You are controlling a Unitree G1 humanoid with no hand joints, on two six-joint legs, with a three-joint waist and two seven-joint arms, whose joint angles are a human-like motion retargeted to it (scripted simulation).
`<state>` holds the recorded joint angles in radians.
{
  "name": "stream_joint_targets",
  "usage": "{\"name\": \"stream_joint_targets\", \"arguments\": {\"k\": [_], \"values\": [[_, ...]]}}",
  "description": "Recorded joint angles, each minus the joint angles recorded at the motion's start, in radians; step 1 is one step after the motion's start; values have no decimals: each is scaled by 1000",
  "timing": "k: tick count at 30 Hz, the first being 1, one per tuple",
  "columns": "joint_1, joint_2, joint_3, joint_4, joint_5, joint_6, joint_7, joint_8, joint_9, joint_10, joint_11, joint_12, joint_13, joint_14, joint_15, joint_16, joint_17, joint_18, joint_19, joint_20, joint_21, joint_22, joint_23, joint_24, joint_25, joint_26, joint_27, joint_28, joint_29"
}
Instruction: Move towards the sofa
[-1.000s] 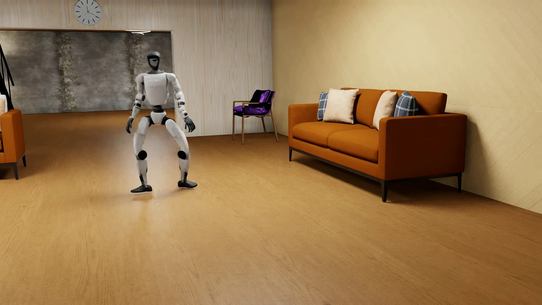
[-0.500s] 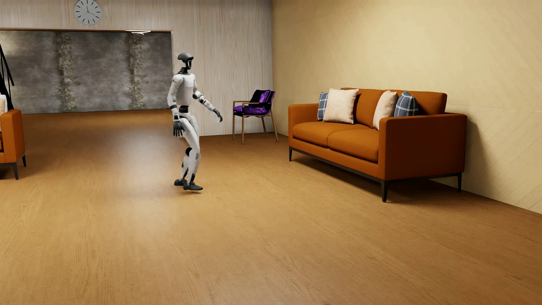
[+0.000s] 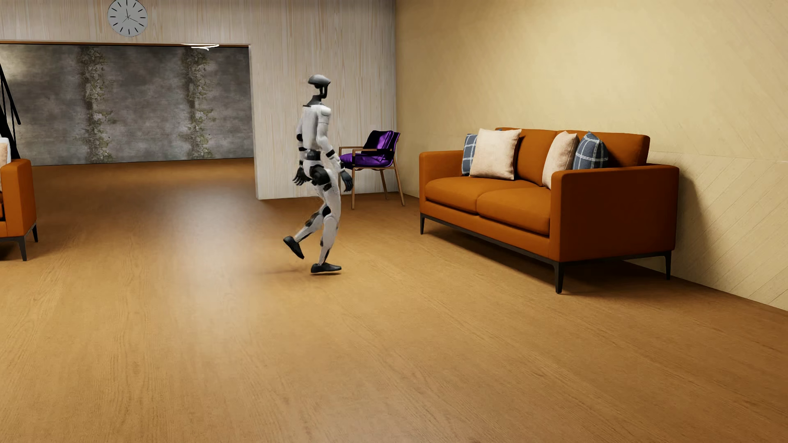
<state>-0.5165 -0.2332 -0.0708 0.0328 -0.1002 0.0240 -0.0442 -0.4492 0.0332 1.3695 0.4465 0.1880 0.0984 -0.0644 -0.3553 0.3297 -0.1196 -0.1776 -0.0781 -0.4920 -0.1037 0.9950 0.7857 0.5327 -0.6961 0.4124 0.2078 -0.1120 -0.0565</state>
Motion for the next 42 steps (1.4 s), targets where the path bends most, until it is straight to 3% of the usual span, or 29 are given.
{"name": "stream_joint_targets", "arguments": {"k": [1,2,4,7,8,9,10,12,13,14,15,16,17,19,21,24,25,26,29,30,31,32,33,36,37,39,40,41,42], "values": [[-66,37,26,53,19,8,53,-1,1,-14,-17,62,-51,-19,-17,-26,-13,86,13,83,40,-51,24,-57,-30,-3,14,63,16],[-112,67,54,78,35,15,107,7,1,-81,-26,123,-102,-36,-36,-62,-21,130,23,155,76,-99,39,-104,-55,-24,21,125,29],[-158,105,104,80,65,22,202,40,-4,-343,-15,226,-195,-41,-85,-140,-15,138,36,253,127,-175,45,-140,-72,-42,14,195,37],[-104,174,150,23,109,28,277,94,-30,-978,-47,292,-278,42,-148,-256,24,72,77,305,176,-214,-1,-89,-46,-23,-31,172,12],[-63,203,156,19,113,27,318,115,-40,-1061,-59,288,-282,121,-154,-286,33,258,96,294,193,-198,-27,-69,-31,-13,-52,128,5],[-44,217,160,17,99,23,341,147,-43,-1047,-25,266,-279,116,-146,-308,36,366,124,266,214,-168,-54,-43,-20,-8,-73,75,-1],[-28,197,162,13,69,13,349,170,-41,-1012,77,221,-256,70,-108,-313,43,355,147,224,213,-124,-82,-6,1,-5,-91,21,-18],[1,85,154,14,10,-6,348,235,-31,-902,401,115,-170,-33,139,-290,73,330,218,144,190,-60,-96,84,45,26,-87,-50,-35],[33,-3,141,20,-1,-11,370,300,-27,-884,581,72,-154,-73,245,-272,65,327,207,118,213,-73,-80,124,29,19,-72,-59,20],[72,-91,126,14,-17,-18,391,358,-23,-879,741,33,-151,-107,297,-256,38,322,194,115,237,-105,-61,144,-8,0,-58,-37,92],[110,-163,110,2,-52,-29,397,379,-19,-868,855,-12,-140,-141,274,-235,19,313,181,133,228,-132,-49,147,-30,-13,-44,30,116],[148,-227,94,-14,-87,-41,393,386,-15,-858,913,-66,-112,-173,253,-214,14,303,153,159,178,-142,-35,132,-28,-28,-27,115,81],[188,-279,79,-28,-109,-49,380,383,-13,-861,910,-132,-74,-197,252,-189,25,294,139,171,105,-136,-26,121,0,-28,-3,180,23],[264,-352,53,-57,-125,-60,348,366,-13,-883,754,-283,5,-236,192,-127,35,278,177,159,-18,-112,-22,130,76,-19,29,195,-51],[325,-356,32,-83,-150,-70,301,287,-19,-907,428,-410,81,-278,188,-81,-4,251,144,145,-40,-147,-10,138,75,-40,40,182,-25],[395,-278,17,-107,-127,-76,213,214,-37,-948,-119,-527,200,-326,343,-54,-19,225,128,136,-83,-247,6,105,75,-115,67,237,-4],[409,-256,18,-101,-131,-76,187,185,-40,-936,-122,-546,234,-343,347,-49,-3,212,65,125,-93,-276,21,98,77,-134,73,250,-3],[408,-243,19,-83,-131,-71,170,162,-38,-894,-89,-547,253,-358,317,-50,12,201,44,129,-88,-307,48,88,68,-142,86,260,4],[333,-212,21,-17,-118,-37,153,124,-21,-651,5,-422,240,-244,217,-117,28,175,55,199,-27,-402,103,37,-6,-149,119,319,100],[272,-191,22,4,-106,-26,119,100,-15,-536,5,-379,232,-159,195,-130,42,137,51,184,-21,-410,85,37,-17,-156,107,302,122],[204,-167,21,23,-92,-15,87,75,-9,-415,-5,-346,221,-86,175,-123,59,78,47,137,-28,-397,55,75,-16,-160,89,245,121],[136,-143,17,52,-78,-1,72,53,-2,-295,-16,-320,205,-53,159,-111,77,39,45,88,-46,-370,18,126,-6,-168,66,172,92],[79,-127,14,106,-66,15,92,40,5,-212,-19,-291,180,-70,145,-115,90,36,46,73,-63,-322,-15,146,5,-150,44,110,48],[4,-93,23,289,-19,58,257,58,22,-204,-45,-207,73,-149,127,-165,100,166,58,132,-82,-96,-98,59,23,1,6,125,-45],[-5,-83,30,308,-3,68,291,71,26,-265,-57,-185,41,-176,123,-166,102,188,64,90,-85,-16,-109,65,29,32,-25,82,-57],[-15,-71,43,264,15,84,281,96,29,-482,-69,-136,-9,-207,110,-135,102,177,80,38,-80,37,-156,57,39,38,-81,-36,-62],[2,-67,48,226,22,91,257,108,28,-652,-73,-99,-25,-198,104,-98,99,147,88,0,-76,18,-180,77,43,-4,-111,-65,-63],[32,-54,53,186,21,95,242,123,24,-813,-109,-63,-35,-96,114,-87,88,170,93,3,-68,-12,-204,73,39,-23,-133,-48,-64],[57,-54,55,184,24,98,256,137,22,-854,-112,-26,-42,-113,115,-88,85,189,99,47,-60,-45,-221,42,39,-17,-150,0,-59]]}}
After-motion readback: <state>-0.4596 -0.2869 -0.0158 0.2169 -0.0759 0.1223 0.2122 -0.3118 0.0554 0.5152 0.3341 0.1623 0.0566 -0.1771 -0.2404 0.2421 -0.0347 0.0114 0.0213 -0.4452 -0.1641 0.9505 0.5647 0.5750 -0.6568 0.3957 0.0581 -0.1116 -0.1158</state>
